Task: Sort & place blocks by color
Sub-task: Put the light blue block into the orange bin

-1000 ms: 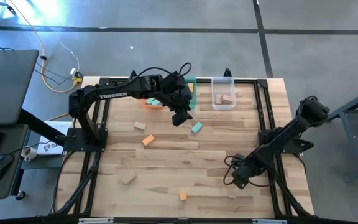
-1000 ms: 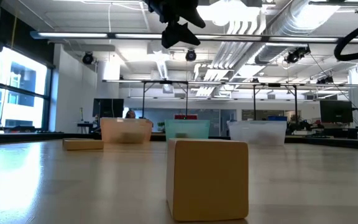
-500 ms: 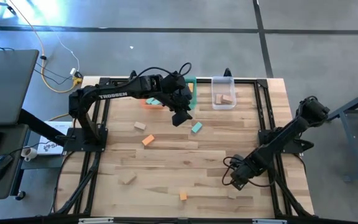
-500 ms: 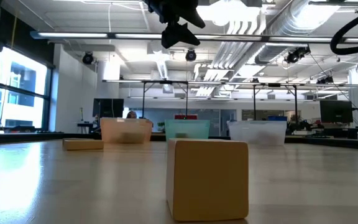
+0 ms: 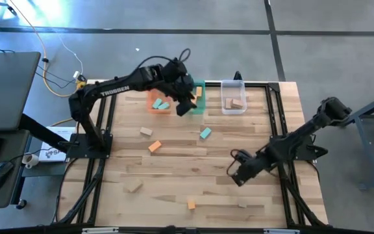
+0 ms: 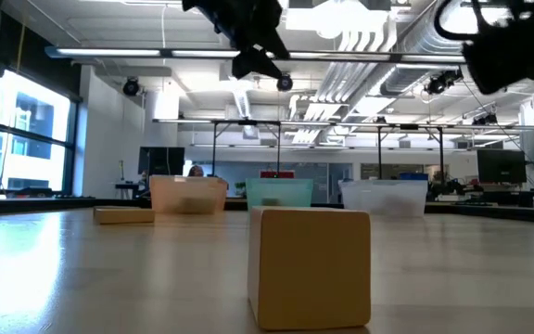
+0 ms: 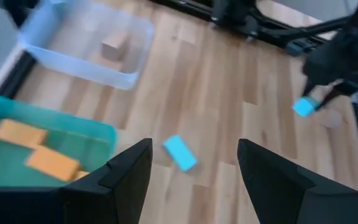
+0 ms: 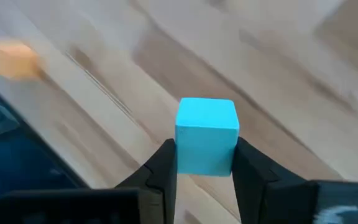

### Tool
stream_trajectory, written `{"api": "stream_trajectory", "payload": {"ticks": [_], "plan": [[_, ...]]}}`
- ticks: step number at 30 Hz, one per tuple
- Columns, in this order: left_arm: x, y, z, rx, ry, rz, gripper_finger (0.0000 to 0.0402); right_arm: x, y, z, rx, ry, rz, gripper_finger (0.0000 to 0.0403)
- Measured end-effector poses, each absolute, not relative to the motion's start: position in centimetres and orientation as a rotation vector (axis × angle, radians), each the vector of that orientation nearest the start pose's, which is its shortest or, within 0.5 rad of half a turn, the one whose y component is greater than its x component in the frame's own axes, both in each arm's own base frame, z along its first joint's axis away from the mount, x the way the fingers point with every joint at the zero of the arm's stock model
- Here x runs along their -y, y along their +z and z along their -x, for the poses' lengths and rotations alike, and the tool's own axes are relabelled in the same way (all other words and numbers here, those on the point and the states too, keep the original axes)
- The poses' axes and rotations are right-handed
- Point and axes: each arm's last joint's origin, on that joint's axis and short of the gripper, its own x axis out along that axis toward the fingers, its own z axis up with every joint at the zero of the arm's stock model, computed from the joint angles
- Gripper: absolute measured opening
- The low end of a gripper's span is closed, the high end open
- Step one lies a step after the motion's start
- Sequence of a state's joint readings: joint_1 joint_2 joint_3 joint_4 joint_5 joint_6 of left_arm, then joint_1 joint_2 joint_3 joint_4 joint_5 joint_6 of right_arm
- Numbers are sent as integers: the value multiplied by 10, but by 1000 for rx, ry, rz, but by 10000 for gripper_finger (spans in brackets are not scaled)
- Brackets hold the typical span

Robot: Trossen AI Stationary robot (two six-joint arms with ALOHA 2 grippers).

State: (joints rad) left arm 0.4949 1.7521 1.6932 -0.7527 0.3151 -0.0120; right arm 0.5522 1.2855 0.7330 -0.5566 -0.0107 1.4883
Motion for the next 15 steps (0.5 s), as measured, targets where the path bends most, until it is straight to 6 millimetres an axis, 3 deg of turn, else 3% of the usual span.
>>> {"api": "stream_trajectory", "payload": {"ticks": [8,15], "plan": [[-201,347,-317,-707,166,309,225,-81,224,-204,-889,-383,-1046,88],[-223,349,-300,-647,86,390,225,-45,238,-220,-684,-396,-1049,88]]}}
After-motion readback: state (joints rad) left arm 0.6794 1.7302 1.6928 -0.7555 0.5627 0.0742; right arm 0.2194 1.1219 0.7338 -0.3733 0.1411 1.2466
